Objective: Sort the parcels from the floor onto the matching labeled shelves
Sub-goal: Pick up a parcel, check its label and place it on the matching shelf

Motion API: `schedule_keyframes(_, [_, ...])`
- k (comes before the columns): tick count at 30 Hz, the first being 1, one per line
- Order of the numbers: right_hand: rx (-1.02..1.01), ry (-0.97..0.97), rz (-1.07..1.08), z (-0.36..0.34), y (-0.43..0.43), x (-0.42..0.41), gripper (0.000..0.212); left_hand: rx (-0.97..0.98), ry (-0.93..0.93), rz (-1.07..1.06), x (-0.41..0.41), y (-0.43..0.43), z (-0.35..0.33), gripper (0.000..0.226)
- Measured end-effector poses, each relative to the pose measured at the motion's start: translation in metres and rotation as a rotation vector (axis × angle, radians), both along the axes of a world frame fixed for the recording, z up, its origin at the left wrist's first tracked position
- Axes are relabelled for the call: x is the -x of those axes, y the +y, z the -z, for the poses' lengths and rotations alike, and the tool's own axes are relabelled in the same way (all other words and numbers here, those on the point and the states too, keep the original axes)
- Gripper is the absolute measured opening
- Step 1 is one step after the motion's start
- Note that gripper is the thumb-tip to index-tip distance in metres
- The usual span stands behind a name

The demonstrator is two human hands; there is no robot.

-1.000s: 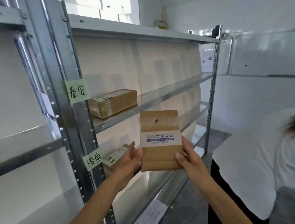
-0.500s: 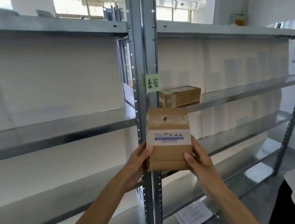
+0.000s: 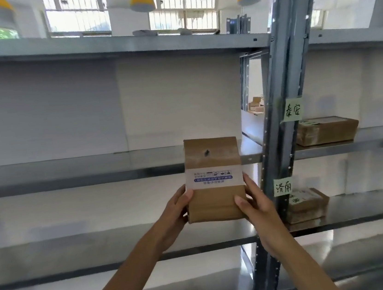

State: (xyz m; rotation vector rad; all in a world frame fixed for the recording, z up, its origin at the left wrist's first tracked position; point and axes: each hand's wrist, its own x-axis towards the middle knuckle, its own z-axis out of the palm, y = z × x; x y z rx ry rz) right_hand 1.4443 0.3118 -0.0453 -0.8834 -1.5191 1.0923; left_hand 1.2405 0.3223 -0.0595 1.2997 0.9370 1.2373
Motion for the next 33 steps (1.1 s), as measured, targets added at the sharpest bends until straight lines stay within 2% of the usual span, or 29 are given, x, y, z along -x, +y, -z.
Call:
schedule_keyframes(2, [-0.008,-0.01,-0.038,-0.002,-0.003,0.035,0.06,-0.004,-0.005,-0.037,0.034,-0.013,-0.003,0.064])
schedule_keyframes(11, [-0.044,0.014,-0.151,-0.006,-0.021,0.175,0.049,0.011,-0.019,-0.205,0.161,-0.06,-0.017,0.046])
schedule_keyframes(17, [-0.063,0.021,-0.237,-0.004,-0.036,0.25,0.05,0.006,-0.054,-0.282,0.234,-0.089,-0.013,0.053])
schedule_keyframes(25, [-0.065,0.006,-0.299,0.005,-0.05,0.337,0.051,-0.006,-0.062,-0.385,0.31,-0.125,-0.009,0.106])
schedule_keyframes(33, [-0.053,0.02,-0.326,0.008,-0.05,0.432,0.049,-0.023,-0.03,-0.471,0.404,-0.134,-0.002,0.094])
